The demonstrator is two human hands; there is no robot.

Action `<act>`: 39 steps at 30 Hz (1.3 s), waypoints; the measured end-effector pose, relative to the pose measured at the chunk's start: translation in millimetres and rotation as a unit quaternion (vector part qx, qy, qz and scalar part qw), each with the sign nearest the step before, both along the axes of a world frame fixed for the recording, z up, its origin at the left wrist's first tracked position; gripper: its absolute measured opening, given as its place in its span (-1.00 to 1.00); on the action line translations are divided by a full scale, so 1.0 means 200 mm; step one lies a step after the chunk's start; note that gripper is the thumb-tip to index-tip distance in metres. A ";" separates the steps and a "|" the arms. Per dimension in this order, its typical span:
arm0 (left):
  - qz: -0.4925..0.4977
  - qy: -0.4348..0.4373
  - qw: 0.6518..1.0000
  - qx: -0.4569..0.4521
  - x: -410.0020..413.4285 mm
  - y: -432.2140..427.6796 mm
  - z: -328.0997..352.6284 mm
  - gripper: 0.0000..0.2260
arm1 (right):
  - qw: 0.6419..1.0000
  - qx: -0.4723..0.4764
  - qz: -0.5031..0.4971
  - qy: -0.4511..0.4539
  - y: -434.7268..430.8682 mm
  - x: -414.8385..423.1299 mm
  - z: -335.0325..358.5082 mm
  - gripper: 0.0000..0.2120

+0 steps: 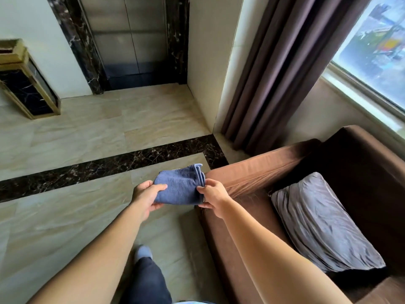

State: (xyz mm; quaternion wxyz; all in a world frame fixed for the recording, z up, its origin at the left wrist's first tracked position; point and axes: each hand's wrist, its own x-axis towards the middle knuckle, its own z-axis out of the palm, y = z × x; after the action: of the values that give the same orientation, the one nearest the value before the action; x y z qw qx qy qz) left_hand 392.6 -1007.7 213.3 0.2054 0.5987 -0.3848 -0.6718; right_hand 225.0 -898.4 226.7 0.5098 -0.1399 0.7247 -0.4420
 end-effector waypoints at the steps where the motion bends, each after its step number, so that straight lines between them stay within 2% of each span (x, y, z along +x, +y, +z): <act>1: -0.010 0.000 1.000 0.006 -0.06 -0.10 -0.02 -0.80 | 1.000 0.006 -0.007 -0.002 -0.09 -0.06 -0.02 -0.86; 7: -0.096 0.006 0.995 0.027 -0.63 -0.87 -0.22 -0.89 | 0.996 0.043 -0.079 0.000 -0.81 -0.56 -0.22 -0.80; 14: -0.187 -0.016 0.981 0.058 -1.38 -1.86 -0.17 -0.85 | 0.989 0.060 -0.134 0.035 -1.71 -1.20 -0.13 -0.87; 16: -0.206 -0.043 0.976 0.055 -1.58 -2.04 -0.20 -0.83 | 0.987 0.071 -0.138 0.052 -1.90 -1.37 -0.13 -0.85; 19: -0.218 -0.061 0.972 0.063 -1.83 -2.23 -0.33 -0.89 | 0.981 0.104 -0.139 0.085 -2.11 -1.61 -0.26 -0.95; 20: -0.220 -0.072 0.970 0.073 -1.92 -2.29 -0.41 -0.88 | 0.979 0.126 -0.136 0.090 -2.18 -1.70 -0.35 -0.90; 25: -0.244 -0.128 0.955 0.108 -2.43 -2.66 -0.94 -0.88 | 0.964 0.233 -0.113 0.067 -2.54 -2.20 -0.93 -0.86; 30: -0.259 -0.155 0.943 0.140 -2.95 -2.99 -1.71 -0.82 | 0.955 0.260 -0.135 0.044 -2.85 -2.72 -1.64 -0.86; 37: -0.329 -0.121 0.935 0.056 -3.67 -3.23 -2.90 -0.79 | 0.932 0.251 -0.248 0.088 -3.06 -3.33 -2.79 -0.89; 39: -0.310 -0.101 0.945 0.032 -3.82 -3.26 -3.25 -0.81 | 0.918 0.241 -0.300 0.096 -3.05 -3.39 -3.14 -0.87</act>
State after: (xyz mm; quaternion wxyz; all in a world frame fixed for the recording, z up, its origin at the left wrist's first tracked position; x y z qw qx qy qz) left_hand -371.9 -1660.6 -437.7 -0.0725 0.5209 -0.5480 -0.6505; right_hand -452.9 -1508.2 -401.9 0.2998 0.1694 0.8625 -0.3708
